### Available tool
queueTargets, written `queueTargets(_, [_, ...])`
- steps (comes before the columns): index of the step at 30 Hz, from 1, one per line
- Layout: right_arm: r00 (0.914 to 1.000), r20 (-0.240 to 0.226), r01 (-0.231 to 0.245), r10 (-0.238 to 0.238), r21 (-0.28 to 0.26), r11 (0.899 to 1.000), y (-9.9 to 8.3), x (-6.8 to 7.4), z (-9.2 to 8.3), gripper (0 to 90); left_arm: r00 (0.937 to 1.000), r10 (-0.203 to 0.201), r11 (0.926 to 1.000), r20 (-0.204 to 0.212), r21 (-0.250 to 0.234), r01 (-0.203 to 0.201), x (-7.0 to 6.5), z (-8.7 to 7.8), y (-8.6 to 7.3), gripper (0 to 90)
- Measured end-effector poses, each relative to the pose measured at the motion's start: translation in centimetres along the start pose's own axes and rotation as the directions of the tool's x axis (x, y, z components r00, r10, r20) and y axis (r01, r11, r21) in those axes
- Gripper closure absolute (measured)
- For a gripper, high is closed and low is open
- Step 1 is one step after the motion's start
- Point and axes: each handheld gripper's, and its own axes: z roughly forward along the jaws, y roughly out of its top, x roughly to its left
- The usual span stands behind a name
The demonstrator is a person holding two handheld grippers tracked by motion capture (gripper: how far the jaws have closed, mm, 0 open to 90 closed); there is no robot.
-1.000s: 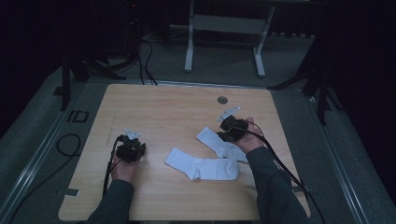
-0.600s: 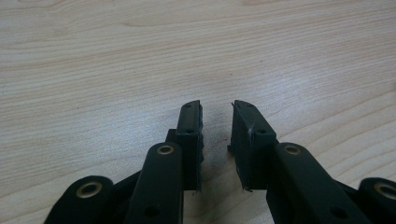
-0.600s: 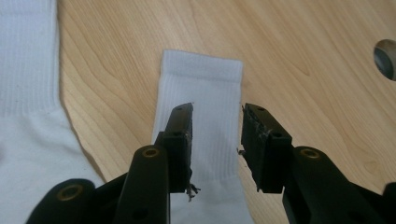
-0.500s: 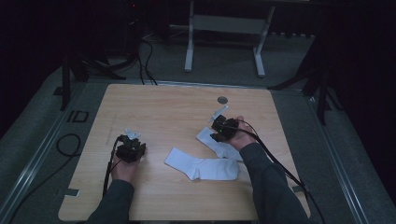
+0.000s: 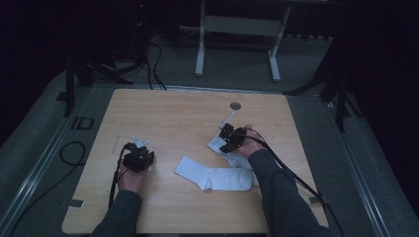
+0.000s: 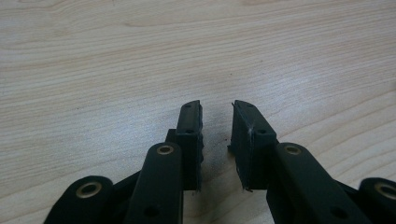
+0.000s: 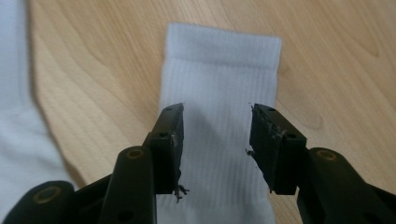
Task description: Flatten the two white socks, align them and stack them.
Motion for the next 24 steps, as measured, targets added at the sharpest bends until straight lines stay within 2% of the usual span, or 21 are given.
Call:
queueTargets(8, [0.9995,-0.019,-0.027,0.027,0.034,0.999,0.0,-0.3,1.0,49.8,1.0000,0.000,1.0000,0.000,0.000,0.000,0.0,0.0,0.0,73.1])
queueTargets(14, [0.9954,-0.073,-0.059,0.063,0.046,0.997,0.0,-1.0,1.3,49.9,1.0000,0.001,1.0000,-0.003,-0.001,-0.001,0.0,0.0,0.0,73.1])
queueTargets(17, [0.9954,-0.073,-0.058,0.061,0.047,0.997,0.1,-1.0,1.3,51.1,1.0000,0.002,1.0000,-0.003,-0.002,-0.002,-0.1,0.0,0.0,73.0])
queueTargets(19, [0.9955,-0.070,-0.061,0.064,0.044,0.997,0.0,-1.0,1.3,54.5,1.0000,0.003,1.0000,-0.004,-0.001,-0.003,-0.1,0.0,0.0,73.1])
queueTargets(24, [0.9957,-0.062,-0.067,0.069,0.031,0.997,0.1,-1.2,1.2,71.6,1.0000,0.001,1.0000,-0.002,-0.002,-0.001,0.0,0.0,0.0,73.0])
